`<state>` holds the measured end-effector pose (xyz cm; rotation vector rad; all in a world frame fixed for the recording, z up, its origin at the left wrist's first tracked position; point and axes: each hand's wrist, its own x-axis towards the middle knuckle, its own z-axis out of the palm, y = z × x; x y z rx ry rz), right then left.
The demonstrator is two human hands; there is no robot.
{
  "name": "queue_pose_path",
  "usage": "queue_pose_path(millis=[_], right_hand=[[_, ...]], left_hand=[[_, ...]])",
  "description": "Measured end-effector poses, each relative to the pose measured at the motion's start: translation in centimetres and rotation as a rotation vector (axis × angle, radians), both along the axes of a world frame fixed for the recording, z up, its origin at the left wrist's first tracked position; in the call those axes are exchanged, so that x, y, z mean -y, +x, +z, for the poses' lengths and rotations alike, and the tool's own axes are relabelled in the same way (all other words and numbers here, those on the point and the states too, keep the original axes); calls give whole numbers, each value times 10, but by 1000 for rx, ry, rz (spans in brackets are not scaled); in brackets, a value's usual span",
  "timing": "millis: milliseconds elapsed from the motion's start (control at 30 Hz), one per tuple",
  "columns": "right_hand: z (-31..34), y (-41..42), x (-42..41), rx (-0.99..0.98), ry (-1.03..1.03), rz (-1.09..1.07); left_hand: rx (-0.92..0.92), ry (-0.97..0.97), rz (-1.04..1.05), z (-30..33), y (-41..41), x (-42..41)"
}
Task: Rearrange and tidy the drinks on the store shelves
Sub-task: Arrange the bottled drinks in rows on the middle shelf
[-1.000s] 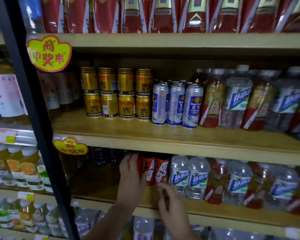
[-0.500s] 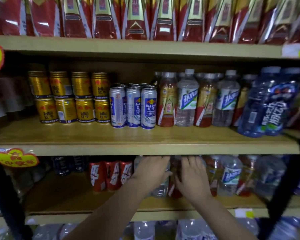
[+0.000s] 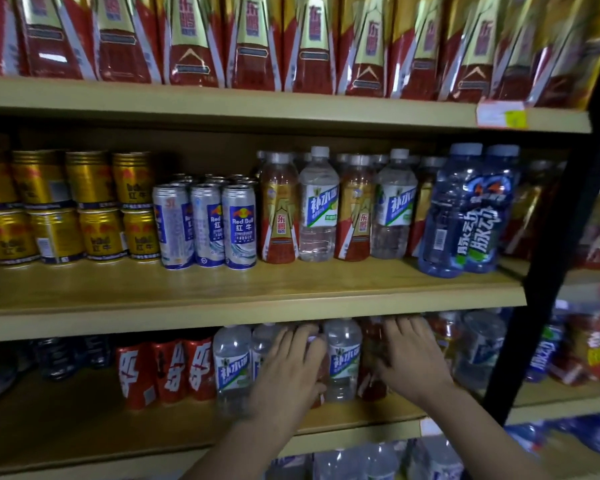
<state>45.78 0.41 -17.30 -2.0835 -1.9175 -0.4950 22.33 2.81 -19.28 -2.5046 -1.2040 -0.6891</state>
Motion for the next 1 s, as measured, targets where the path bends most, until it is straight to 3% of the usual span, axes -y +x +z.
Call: queue_pose_path(millis=[100, 233, 333, 500, 733, 867, 1000], right_hand=[[5, 2, -9, -24, -47, 28], [6, -2, -8, -32, -22, 29], [-13, 4, 10, -259, 117, 167], [-43, 13, 42, -699, 83, 270], [-36, 3, 63, -644, 143, 335], [5, -24, 84, -595, 304, 413], [71, -69, 87, -661, 373, 576]], left_hand=[[62, -138, -7, -17, -1, 1], [131, -159, -28, -16, -1, 0], [150, -160, -42, -17, -2, -3], [192, -171, -89, -24, -6, 1], [241, -147, -200, -26, -18, 16], [420, -190, -337, 0, -34, 41], [669, -114, -421, 63, -67, 70]])
